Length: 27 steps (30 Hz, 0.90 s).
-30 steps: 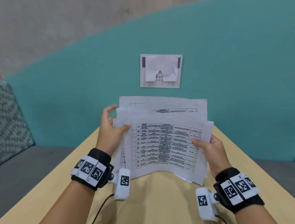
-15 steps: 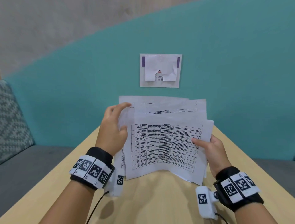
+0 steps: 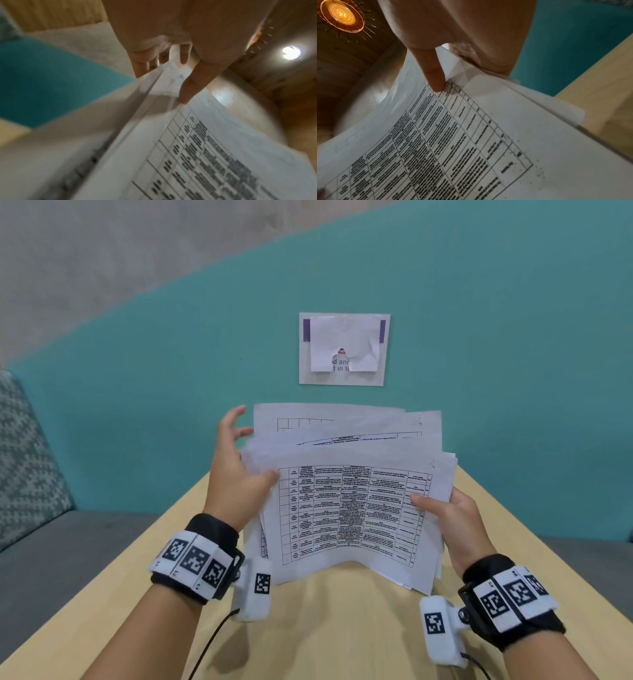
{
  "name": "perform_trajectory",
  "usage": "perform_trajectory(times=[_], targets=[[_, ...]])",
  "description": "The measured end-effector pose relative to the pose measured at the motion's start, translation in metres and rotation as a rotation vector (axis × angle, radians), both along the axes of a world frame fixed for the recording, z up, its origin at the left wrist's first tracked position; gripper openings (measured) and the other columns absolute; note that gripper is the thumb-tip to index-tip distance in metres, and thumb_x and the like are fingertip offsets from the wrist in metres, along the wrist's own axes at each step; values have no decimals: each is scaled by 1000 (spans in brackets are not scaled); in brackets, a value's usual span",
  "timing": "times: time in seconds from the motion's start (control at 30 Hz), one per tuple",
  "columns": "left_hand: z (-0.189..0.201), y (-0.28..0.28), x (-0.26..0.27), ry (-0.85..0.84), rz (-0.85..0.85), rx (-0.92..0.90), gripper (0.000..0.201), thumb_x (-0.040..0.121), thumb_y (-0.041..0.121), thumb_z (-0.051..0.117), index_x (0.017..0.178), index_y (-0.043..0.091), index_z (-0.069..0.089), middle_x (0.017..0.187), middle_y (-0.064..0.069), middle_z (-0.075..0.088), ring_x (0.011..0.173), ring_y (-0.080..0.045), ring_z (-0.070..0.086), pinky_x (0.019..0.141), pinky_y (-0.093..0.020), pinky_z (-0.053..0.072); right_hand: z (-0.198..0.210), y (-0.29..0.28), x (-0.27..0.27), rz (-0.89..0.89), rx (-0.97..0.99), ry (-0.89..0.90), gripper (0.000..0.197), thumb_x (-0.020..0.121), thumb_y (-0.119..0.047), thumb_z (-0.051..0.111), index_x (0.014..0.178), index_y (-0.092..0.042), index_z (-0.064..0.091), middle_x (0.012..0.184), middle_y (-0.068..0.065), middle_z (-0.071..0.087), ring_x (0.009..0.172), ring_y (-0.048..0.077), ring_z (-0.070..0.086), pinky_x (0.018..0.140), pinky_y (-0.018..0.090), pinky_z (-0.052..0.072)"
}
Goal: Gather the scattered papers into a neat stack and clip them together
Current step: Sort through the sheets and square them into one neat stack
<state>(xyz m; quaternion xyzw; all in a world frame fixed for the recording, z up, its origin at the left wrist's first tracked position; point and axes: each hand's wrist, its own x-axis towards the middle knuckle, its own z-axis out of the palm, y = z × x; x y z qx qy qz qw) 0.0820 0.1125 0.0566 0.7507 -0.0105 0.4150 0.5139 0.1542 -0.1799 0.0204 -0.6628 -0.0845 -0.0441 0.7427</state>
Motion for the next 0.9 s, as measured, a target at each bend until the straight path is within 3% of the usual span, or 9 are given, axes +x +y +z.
perform_trajectory(times=[0.13, 0.23, 0.33, 0.47, 0.6, 0.7, 0.77, 0.83, 0.9], targets=[[-9, 6, 5, 198, -155, -387, 65, 73, -17, 77, 126, 17, 58, 115, -9, 74, 106, -31, 74, 86, -42, 60, 9, -1, -5, -24, 1, -61, 21, 91, -2, 66, 106, -16, 72, 102, 2, 79, 93, 23, 75, 76, 35, 58], [-12, 6, 6, 235, -206, -458, 42, 78, -18, 71, 111, 9, 68, 103, -5, 81, 104, -31, 75, 83, -38, 61, 25, -1, -10, -42, 34, -171, 12, 95, -24, 65, 101, -16, 71, 100, 0, 78, 83, 12, 73, 64, 21, 53], [-11, 3, 7, 243, -238, -480, 39, 80, -18, 69, 107, 10, 71, 102, -5, 81, 103, -29, 75, 91, -41, 59, 37, 1, -9, -98, 50, -178, 30, 93, -48, 63, 90, -19, 70, 99, 2, 75, 88, 16, 68, 76, 31, 50], [-9, 0, 6, 261, -236, -482, 40, 81, -16, 70, 115, 5, 69, 110, -9, 79, 105, -30, 74, 95, -42, 58, 39, 4, -7, -122, 44, -142, 24, 101, -28, 52, 87, -17, 68, 87, -2, 71, 83, 16, 65, 73, 32, 47], [-7, -1, 3, 268, -242, -484, 37, 83, -16, 69, 110, 9, 69, 107, -7, 80, 103, -28, 75, 92, -39, 58, 41, 3, -11, -129, 66, -105, 26, 102, -25, 43, 85, -17, 60, 75, -7, 62, 63, 7, 57, 54, 22, 41], [-7, -1, 3, 279, -244, -482, 36, 83, -16, 69, 108, 10, 70, 107, -7, 80, 104, -28, 75, 91, -38, 59, 43, 3, -15, -138, 72, -102, 28, 103, -30, 42, 89, -18, 63, 79, -9, 63, 75, 13, 56, 61, 27, 40], [-6, -1, 3, 282, -246, -477, 36, 83, -15, 69, 109, 10, 70, 108, -7, 80, 105, -28, 75, 91, -38, 59, 44, 6, -18, -117, 75, -102, 36, 100, -49, 47, 96, -19, 67, 94, -7, 72, 88, 14, 65, 76, 31, 49], [-6, -1, 3, 285, -244, -468, 36, 83, -15, 69, 110, 9, 70, 108, -7, 80, 104, -28, 75, 91, -38, 59, 44, 8, -17, -141, 42, -92, 62, 85, -69, 57, 105, -11, 68, 114, 6, 73, 107, 25, 67, 99, 41, 49], [-6, -2, 2, 287, -239, -464, 36, 83, -14, 70, 111, 9, 70, 108, -6, 80, 103, -27, 75, 90, -38, 59, 42, 10, -13, -170, 12, -77, 74, 72, -76, 65, 93, -5, 61, 112, 18, 70, 104, 34, 66, 103, 42, 46]])
